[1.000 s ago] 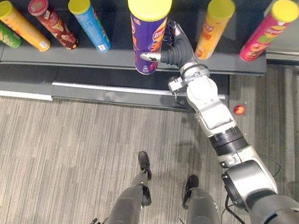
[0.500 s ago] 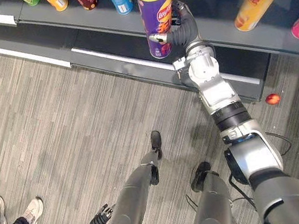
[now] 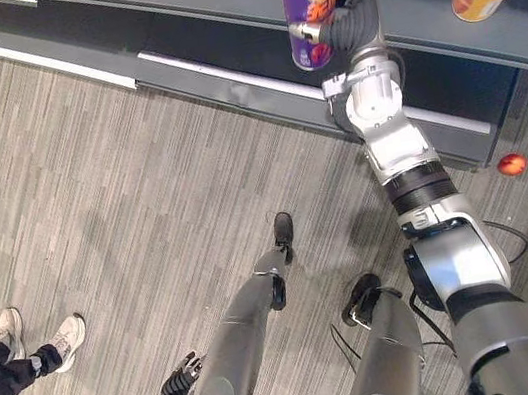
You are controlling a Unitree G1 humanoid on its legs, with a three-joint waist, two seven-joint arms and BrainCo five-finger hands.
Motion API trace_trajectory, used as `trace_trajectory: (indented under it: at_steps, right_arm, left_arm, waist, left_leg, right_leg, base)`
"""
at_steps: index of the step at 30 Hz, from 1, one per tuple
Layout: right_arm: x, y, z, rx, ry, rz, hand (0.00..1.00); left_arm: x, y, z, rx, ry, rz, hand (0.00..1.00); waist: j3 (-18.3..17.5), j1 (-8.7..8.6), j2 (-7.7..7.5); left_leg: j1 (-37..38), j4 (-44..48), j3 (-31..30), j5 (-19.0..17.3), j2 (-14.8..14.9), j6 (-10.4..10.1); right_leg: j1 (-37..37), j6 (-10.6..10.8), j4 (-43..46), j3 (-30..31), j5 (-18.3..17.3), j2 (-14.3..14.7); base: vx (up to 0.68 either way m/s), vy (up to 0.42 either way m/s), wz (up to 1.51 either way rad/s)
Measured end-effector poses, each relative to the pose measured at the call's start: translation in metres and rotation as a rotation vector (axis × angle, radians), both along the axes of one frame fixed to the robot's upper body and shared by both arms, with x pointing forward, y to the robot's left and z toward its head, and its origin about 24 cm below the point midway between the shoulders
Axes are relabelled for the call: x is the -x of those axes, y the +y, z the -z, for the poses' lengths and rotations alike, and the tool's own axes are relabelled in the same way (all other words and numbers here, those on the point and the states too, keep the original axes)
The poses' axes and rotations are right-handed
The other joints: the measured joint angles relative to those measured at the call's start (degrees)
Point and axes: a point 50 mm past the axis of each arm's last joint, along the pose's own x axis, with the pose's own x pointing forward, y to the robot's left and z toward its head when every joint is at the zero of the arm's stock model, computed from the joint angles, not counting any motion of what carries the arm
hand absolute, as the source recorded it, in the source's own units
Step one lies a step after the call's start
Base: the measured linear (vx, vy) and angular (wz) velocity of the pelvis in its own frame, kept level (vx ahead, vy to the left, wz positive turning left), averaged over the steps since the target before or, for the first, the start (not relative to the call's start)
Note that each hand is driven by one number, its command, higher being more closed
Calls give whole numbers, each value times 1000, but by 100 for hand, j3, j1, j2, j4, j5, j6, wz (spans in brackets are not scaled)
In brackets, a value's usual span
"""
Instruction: Put the gum and the chips on the shelf.
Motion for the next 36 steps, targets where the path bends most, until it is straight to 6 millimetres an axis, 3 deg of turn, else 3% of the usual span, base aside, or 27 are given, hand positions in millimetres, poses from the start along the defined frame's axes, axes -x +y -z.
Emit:
trace_trajectory:
  at_steps: [8,18,24,31,36]
  right_arm:
    - [6,4,-33,-14,-140,22,100]
    - [11,-2,-52,-23,-200,58,100]
    - [10,-7,-53,-28,-195,87,100]
    - [12,-3,-63,-27,-224,80,100]
    - [12,-4,-65,-29,-232,86,100]
  left_arm:
    - [-1,-1,-1,5,-7,10,0]
    - [-3,-2,-3,27,-20,21,0]
    - [-6,-3,-5,29,-41,24,0]
    - [-8,-2,-7,24,-60,-5,0]
    - [-12,2,-9,-11,-79,-119,0]
  waist:
    - [0,51,0]
    - [0,149,0]
    - [0,277,0]
    - [0,292,0]
    - [-1,286,1]
  left_leg:
    - [-183,77,-7,-3,17,-19]
    - [-362,39,-37,36,-7,-50]
    - [-396,-73,-22,77,-23,-81]
    - [-389,-377,-4,241,-83,-90]
    - [-346,-470,48,267,-133,-109]
  right_leg:
    - [-204,-61,184,-18,-95,-35]
    - [-371,-74,276,-113,-183,-103]
    - [-452,-81,288,-118,-201,-133]
    - [-595,-82,345,-139,-228,-221]
    - [-592,-67,384,-152,-272,-300]
  base:
    - [1,-68,3]
    - [20,-68,6]
    - [24,-65,2]
    - [18,-82,5]
    - [9,-72,5]
